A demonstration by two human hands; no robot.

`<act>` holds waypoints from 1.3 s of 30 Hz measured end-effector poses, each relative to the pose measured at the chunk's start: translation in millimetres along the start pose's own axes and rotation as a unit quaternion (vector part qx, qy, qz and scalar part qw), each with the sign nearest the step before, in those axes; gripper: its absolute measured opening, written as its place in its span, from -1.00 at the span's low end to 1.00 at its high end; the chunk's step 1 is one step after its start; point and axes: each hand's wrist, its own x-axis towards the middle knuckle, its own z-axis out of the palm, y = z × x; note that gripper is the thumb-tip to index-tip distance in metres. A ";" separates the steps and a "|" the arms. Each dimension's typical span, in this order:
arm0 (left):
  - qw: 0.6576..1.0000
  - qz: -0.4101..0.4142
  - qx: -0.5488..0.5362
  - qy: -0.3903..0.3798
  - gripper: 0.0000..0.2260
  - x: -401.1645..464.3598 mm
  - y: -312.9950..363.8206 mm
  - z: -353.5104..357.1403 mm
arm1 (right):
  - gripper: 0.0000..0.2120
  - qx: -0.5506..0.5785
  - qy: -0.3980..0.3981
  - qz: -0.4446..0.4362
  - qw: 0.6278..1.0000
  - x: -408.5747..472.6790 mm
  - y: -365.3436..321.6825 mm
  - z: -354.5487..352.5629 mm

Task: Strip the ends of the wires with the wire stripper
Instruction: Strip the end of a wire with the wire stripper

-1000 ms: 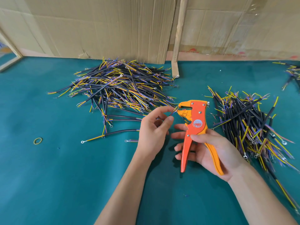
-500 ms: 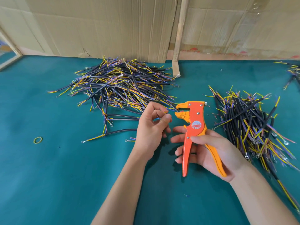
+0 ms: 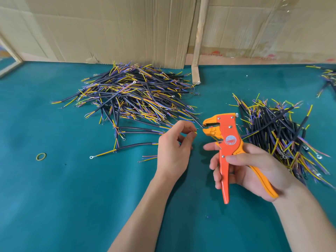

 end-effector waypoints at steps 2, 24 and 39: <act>1.000 0.004 0.020 0.006 -0.82 -1.0 0.8 0.0 | -0.45 0.001 0.006 0.002 1.000 0.8 0.4 -1.1; 0.996 0.052 0.074 0.024 -0.79 -3.5 -0.8 1.3 | -0.39 0.090 0.038 -0.017 0.995 1.9 0.0 5.1; 0.983 0.097 0.147 0.048 -0.82 -5.4 -3.7 0.1 | -0.66 0.042 0.068 0.020 0.997 5.1 4.0 24.5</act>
